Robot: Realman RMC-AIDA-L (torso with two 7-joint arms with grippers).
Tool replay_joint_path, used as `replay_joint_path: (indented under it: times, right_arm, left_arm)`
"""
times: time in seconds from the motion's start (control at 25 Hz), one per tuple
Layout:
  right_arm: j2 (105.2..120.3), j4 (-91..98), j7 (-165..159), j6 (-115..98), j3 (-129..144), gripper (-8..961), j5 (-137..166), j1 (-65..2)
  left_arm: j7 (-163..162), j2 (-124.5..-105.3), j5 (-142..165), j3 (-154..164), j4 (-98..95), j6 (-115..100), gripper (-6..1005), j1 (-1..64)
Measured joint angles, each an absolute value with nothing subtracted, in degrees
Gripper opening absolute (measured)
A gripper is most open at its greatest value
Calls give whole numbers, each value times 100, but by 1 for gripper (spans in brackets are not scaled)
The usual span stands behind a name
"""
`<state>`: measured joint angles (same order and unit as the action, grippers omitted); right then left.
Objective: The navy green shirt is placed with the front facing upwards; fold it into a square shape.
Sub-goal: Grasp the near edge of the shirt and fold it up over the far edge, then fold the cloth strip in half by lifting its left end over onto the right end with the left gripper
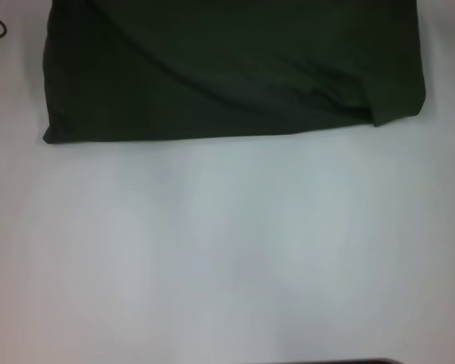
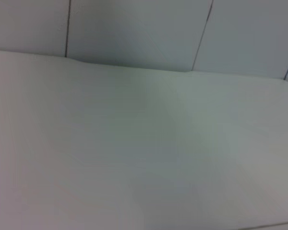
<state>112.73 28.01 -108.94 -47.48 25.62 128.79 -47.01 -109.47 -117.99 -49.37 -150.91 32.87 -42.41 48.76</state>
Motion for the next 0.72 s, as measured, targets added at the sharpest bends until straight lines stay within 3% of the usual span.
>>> replay_joint_path:
  times: [0.4, 0.72]
  right_arm:
    - [11403, 2696, -10746, -4317, 2602, 108, 12851, -4726]
    - [11421, 2838, -10561, -4095, 2598, 247, 12476, -4578]
  left_arm:
    - [-10953, -12100, -4937, -14524, 3297, -3450, 40, 4778]
    - [-10993, -12289, -4936, -14429, 3346, -2742, 287, 4672]
